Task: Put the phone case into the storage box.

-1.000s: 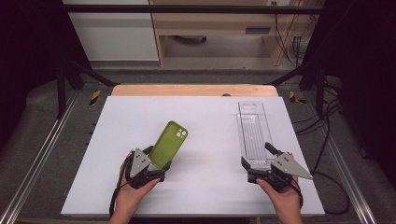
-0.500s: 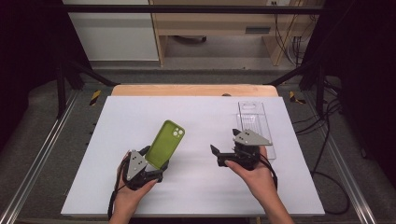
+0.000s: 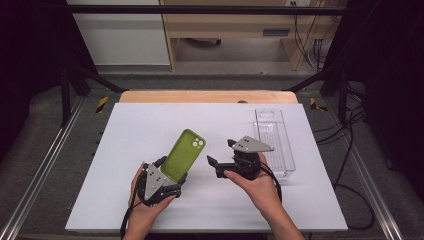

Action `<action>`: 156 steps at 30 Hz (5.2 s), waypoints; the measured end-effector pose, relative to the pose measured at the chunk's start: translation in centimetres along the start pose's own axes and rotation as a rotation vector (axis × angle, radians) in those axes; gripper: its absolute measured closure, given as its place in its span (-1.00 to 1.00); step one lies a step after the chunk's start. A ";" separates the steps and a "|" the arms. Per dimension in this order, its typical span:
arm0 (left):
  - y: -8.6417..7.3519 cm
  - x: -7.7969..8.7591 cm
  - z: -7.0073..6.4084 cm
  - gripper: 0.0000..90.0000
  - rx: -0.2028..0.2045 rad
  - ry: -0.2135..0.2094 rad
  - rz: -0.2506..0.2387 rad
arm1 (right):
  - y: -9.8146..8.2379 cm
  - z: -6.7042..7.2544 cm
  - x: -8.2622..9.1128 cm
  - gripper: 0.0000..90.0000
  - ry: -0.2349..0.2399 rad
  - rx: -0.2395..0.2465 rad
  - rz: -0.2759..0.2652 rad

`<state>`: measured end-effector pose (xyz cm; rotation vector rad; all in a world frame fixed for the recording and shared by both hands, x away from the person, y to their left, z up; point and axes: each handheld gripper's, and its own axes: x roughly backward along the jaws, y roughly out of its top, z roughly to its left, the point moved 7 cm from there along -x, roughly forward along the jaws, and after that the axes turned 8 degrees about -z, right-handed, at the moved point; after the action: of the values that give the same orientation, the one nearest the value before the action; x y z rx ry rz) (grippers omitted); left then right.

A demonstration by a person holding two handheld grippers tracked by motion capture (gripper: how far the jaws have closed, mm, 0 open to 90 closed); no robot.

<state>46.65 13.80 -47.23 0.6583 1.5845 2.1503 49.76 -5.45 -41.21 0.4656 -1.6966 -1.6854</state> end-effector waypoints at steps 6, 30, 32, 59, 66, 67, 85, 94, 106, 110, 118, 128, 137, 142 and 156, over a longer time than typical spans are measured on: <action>0.3 0.0 -0.4 -0.64 -0.015 0.014 -0.010 | 0.2 0.8 -0.3 -0.55 0.043 -0.059 -0.020; 1.2 0.7 -0.1 -0.64 -0.037 0.041 -0.047 | 1.9 2.2 -4.2 0.20 0.139 -0.182 -0.010; 1.2 0.7 -0.1 -0.64 -0.038 0.042 -0.046 | 2.0 2.1 -4.3 0.24 0.140 -0.187 -0.011; -0.4 -0.1 0.2 -0.65 -0.009 0.033 0.010 | 1.8 2.2 -4.8 0.67 0.142 -0.203 0.013; -0.9 -0.3 0.6 -0.65 0.003 0.037 0.020 | 2.0 2.9 -5.1 0.71 0.137 -0.193 0.015; -1.0 -0.4 0.7 -0.65 0.006 0.039 0.021 | 2.0 3.0 -5.2 0.71 0.134 -0.193 0.014; -1.2 0.0 1.7 -0.67 0.069 0.081 -0.012 | 3.5 5.0 -6.2 0.72 0.130 -0.096 -0.008; -1.0 0.0 1.7 -0.70 0.083 0.067 -0.039 | 4.2 4.9 -6.5 0.72 0.117 -0.049 -0.007; -1.1 1.0 2.5 -0.85 0.173 0.013 -0.050 | 5.4 -0.7 -6.5 0.72 0.023 0.034 0.010; -1.1 1.5 3.3 -0.89 0.209 0.021 -0.065 | 6.0 -2.6 -6.0 0.72 0.002 0.061 0.004; -0.8 2.3 4.8 -0.93 0.212 0.064 -0.094 | 7.2 -5.2 -4.6 0.72 -0.027 0.089 0.002; -1.0 2.9 5.8 -0.93 0.219 0.088 -0.102 | 7.9 -7.4 -3.4 0.72 -0.057 0.110 0.009; -1.7 3.5 6.7 -0.93 0.234 0.101 -0.096 | 8.5 -9.9 -2.9 0.72 -0.091 0.111 0.009; -1.9 3.8 7.3 -0.91 0.234 0.127 -0.102 | 8.9 -11.6 -2.8 0.72 -0.111 0.119 0.015; -2.3 4.0 7.9 -0.91 0.245 0.142 -0.102 | 10.9 -14.4 -2.4 0.72 -0.142 0.136 -0.008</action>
<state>48.03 22.81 -46.94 0.4935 1.9343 1.9857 63.60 -13.22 -32.30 0.4242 -1.9235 -1.6488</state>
